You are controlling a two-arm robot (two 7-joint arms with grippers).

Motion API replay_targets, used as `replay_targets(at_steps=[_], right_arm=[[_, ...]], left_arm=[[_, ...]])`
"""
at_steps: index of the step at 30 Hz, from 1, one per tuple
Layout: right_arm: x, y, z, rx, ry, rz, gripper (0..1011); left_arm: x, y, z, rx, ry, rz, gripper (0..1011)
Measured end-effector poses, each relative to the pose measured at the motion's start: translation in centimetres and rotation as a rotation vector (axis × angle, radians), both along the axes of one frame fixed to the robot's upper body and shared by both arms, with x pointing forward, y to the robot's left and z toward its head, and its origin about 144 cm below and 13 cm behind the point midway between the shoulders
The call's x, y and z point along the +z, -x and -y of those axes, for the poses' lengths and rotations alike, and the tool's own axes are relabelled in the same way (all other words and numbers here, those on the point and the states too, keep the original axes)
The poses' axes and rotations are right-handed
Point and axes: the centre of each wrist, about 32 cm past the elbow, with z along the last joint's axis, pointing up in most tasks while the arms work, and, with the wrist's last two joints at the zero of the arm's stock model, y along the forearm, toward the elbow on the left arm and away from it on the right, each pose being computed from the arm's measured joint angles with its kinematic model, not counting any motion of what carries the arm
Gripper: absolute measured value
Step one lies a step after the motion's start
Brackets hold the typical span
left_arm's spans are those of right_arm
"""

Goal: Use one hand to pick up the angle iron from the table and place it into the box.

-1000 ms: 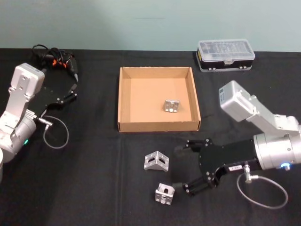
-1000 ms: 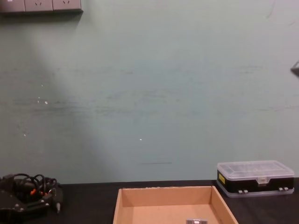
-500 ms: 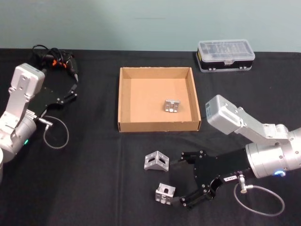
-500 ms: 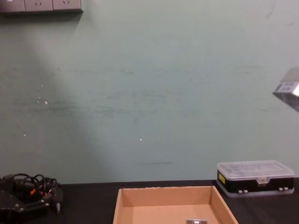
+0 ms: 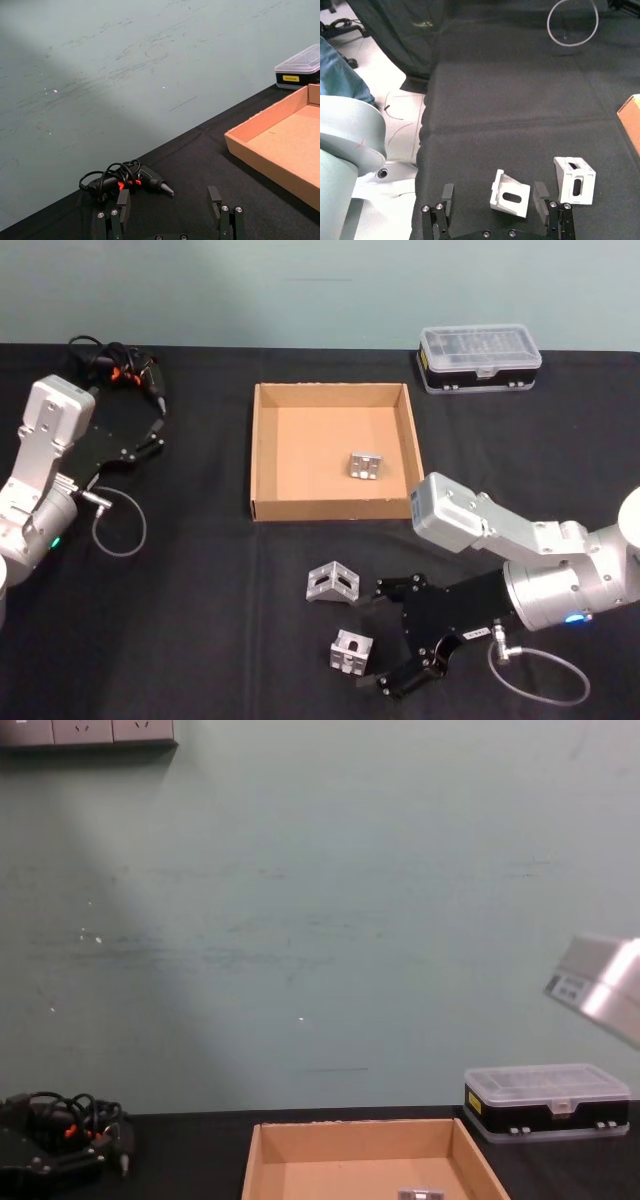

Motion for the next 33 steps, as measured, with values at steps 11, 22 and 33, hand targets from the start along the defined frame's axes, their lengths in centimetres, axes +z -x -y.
replay_targets(at_steps=[11, 22, 33], right_arm=[[-1.2, -0.2, -0.5, -0.002, 0.017, -0.011, 1004], [-2.2, -0.5, -0.8, -0.008, 0.028, -0.015, 1004], [-2.9, -0.8, -1.2, -0.003, 0.034, -0.018, 1004]], left_arm=[[0.0, 0.0, 0.0, 0.000, 0.000, 0.000, 1000], [0.0, 0.0, 0.0, 0.000, 0.000, 0.000, 1000], [0.0, 0.0, 0.0, 0.000, 0.000, 0.000, 1000]])
